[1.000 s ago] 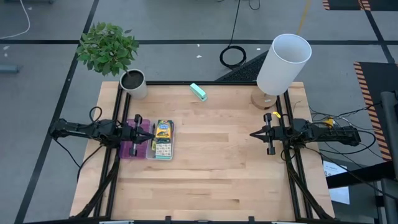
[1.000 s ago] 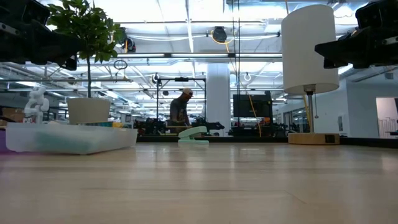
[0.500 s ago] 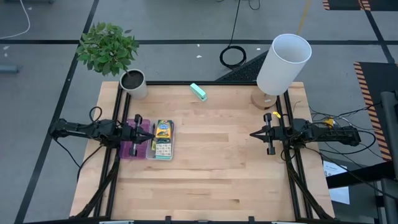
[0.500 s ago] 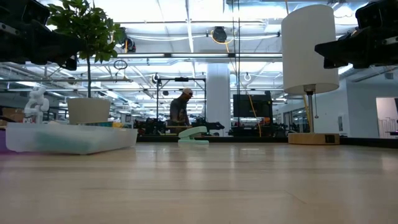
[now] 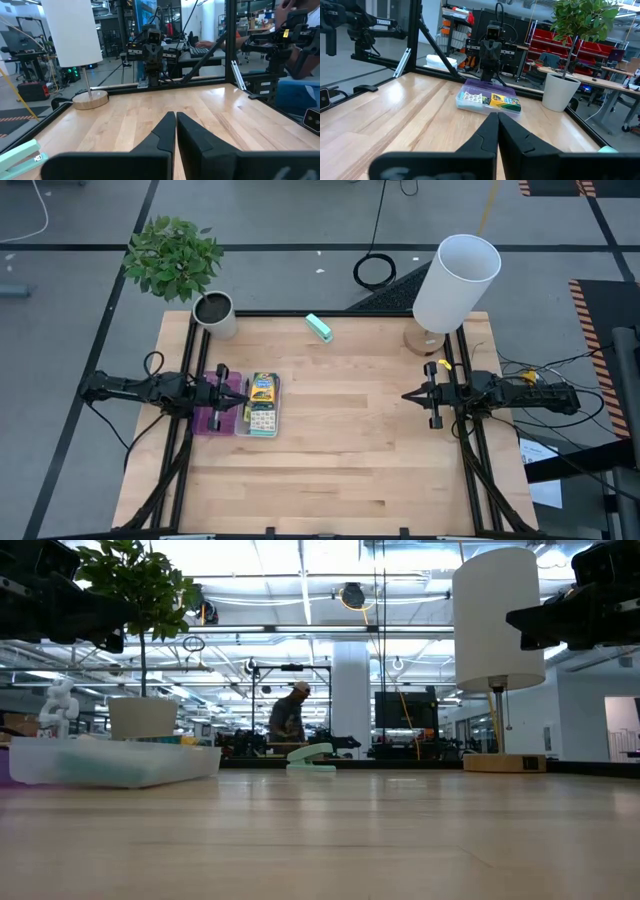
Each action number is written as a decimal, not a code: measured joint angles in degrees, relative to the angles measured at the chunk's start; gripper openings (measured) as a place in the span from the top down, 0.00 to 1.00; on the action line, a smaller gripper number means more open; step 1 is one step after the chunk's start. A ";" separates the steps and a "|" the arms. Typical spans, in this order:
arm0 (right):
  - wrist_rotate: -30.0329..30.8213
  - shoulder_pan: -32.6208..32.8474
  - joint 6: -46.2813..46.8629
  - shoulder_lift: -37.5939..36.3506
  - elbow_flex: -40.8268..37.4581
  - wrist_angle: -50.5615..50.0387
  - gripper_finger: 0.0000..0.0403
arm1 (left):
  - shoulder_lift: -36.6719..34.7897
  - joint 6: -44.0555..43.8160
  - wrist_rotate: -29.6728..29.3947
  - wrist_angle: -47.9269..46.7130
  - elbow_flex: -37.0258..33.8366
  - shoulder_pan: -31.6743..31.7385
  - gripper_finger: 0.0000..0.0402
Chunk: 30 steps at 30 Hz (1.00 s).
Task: Pack school essentials
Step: Return to Home Position
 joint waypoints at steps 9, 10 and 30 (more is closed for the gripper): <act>0.00 0.00 0.00 -0.01 0.00 0.00 1.00 | -0.02 0.00 0.00 0.00 0.00 0.00 0.95; 0.00 0.00 0.00 -0.01 0.01 0.00 1.00 | 0.00 0.00 0.00 0.00 0.00 -0.02 0.95; 0.00 -0.01 0.00 0.00 0.01 -0.01 1.00 | -0.01 0.00 0.02 -0.01 0.00 -0.02 0.95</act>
